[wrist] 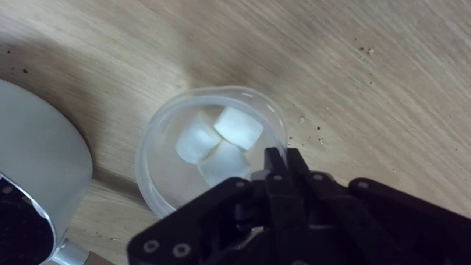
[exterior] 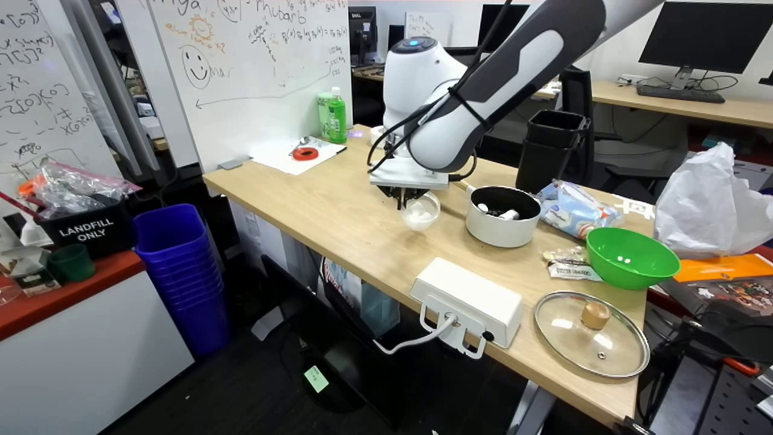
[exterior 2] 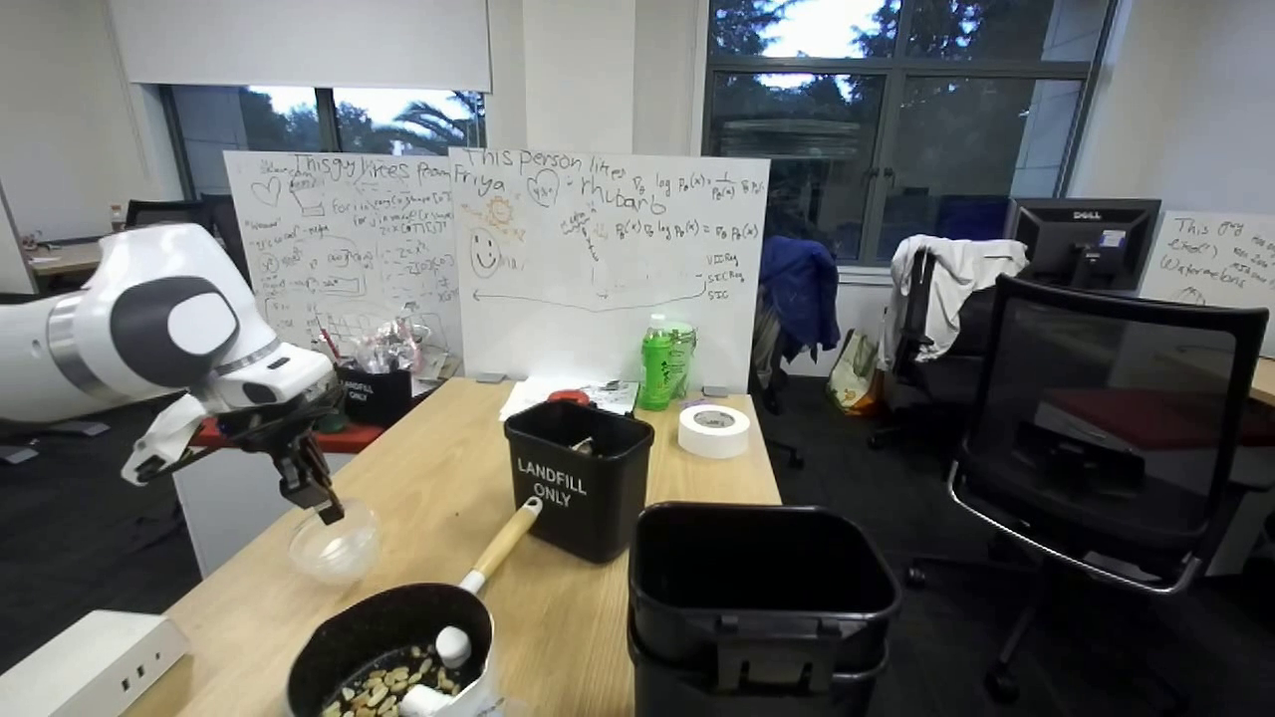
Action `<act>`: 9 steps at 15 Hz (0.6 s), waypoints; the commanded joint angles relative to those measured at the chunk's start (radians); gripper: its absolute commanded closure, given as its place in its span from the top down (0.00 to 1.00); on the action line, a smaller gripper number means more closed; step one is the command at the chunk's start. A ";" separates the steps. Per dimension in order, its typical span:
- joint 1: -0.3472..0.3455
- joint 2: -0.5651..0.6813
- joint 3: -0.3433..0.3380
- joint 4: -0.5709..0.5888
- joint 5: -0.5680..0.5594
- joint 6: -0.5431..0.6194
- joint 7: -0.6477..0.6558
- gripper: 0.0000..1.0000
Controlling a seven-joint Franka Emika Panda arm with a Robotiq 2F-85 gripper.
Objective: Move the small clear bowl to the left side of the table
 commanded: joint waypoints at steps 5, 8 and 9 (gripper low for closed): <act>-0.011 0.099 0.026 0.158 0.113 -0.129 -0.127 0.02; -0.006 0.115 0.025 0.190 0.134 -0.187 -0.143 0.22; -0.008 0.120 0.027 0.199 0.142 -0.202 -0.143 0.33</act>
